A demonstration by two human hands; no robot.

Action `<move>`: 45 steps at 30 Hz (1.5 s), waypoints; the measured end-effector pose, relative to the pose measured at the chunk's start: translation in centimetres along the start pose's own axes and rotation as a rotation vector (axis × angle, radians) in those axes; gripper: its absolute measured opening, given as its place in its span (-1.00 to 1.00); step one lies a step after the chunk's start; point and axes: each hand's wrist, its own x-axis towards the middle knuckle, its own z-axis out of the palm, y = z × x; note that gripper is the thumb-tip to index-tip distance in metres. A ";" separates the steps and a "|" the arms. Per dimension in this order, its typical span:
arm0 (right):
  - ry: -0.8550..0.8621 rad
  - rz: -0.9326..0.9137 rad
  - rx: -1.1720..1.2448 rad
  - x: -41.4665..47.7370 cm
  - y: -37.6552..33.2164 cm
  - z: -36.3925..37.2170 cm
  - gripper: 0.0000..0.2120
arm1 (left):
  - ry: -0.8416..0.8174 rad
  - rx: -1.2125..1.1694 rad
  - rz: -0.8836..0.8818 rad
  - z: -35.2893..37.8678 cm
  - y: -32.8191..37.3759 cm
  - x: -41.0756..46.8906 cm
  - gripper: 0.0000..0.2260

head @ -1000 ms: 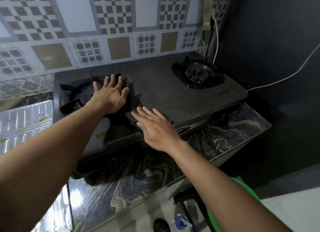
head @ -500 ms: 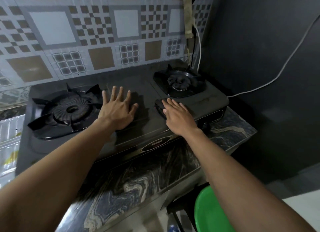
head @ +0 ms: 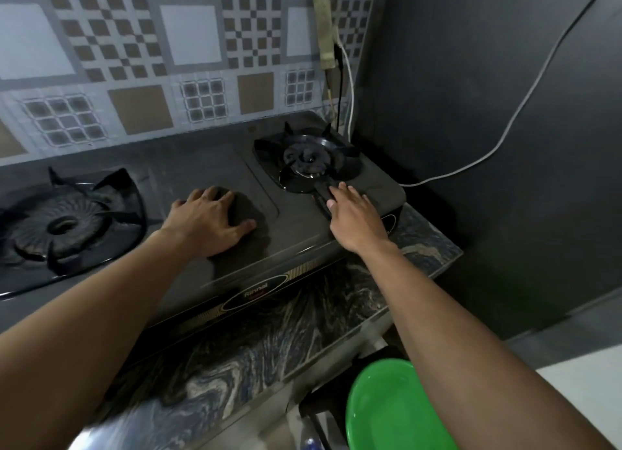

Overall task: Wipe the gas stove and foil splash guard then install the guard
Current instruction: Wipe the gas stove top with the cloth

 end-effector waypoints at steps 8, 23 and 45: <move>0.042 0.177 -0.053 2.7 5.0 -1.3 -0.54 | -0.060 -0.079 -0.023 -1.5 -1.1 2.1 -0.18; 0.078 0.288 0.022 5.9 6.9 -2.3 -0.57 | -0.192 -0.066 -0.039 -3.1 -0.8 4.3 -0.20; -0.243 0.324 0.610 22.1 8.6 -5.0 -0.71 | -0.236 -0.081 -0.170 -2.7 -1.5 6.4 -0.08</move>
